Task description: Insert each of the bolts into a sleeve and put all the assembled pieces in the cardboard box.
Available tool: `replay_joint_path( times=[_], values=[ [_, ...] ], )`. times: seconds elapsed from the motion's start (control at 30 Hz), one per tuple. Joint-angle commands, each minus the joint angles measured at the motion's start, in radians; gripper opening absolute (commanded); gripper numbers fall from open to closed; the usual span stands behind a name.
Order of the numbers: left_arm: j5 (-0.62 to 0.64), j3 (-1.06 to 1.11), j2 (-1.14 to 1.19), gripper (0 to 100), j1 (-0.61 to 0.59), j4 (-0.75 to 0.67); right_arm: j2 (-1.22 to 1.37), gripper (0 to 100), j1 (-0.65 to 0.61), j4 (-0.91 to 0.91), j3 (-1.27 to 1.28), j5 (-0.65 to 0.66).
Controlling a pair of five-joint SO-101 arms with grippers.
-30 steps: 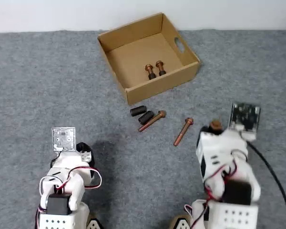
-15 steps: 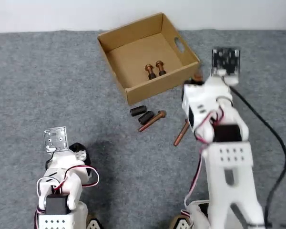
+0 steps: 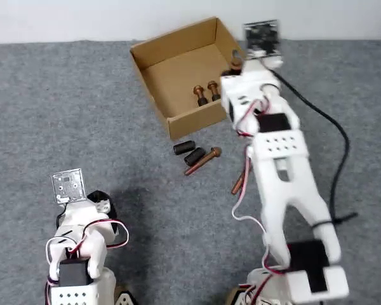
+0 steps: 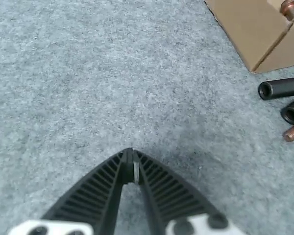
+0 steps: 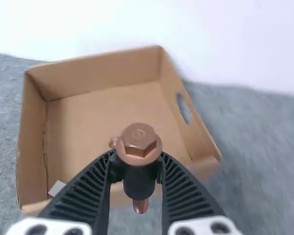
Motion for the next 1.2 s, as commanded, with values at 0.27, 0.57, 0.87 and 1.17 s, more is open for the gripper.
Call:
replay_joint_path(
  times=[0.27,0.57,0.87,1.17],
  values=[
    [0.012,-0.004,0.0,1,-0.034,-0.021,0.325,0.9,-0.074,-0.148,-0.299,0.204],
    [0.012,-0.004,0.0,1,-0.037,-0.021,0.593,2.9,-0.073,-0.124,-0.497,0.313],
    [0.012,-0.004,0.0,1,-0.038,-0.023,0.651,10.8,-0.079,0.024,-0.605,0.313],
    [0.012,-0.004,0.0,1,-0.038,-0.023,0.602,0.3,-0.085,0.271,-0.723,0.31]
  ],
)
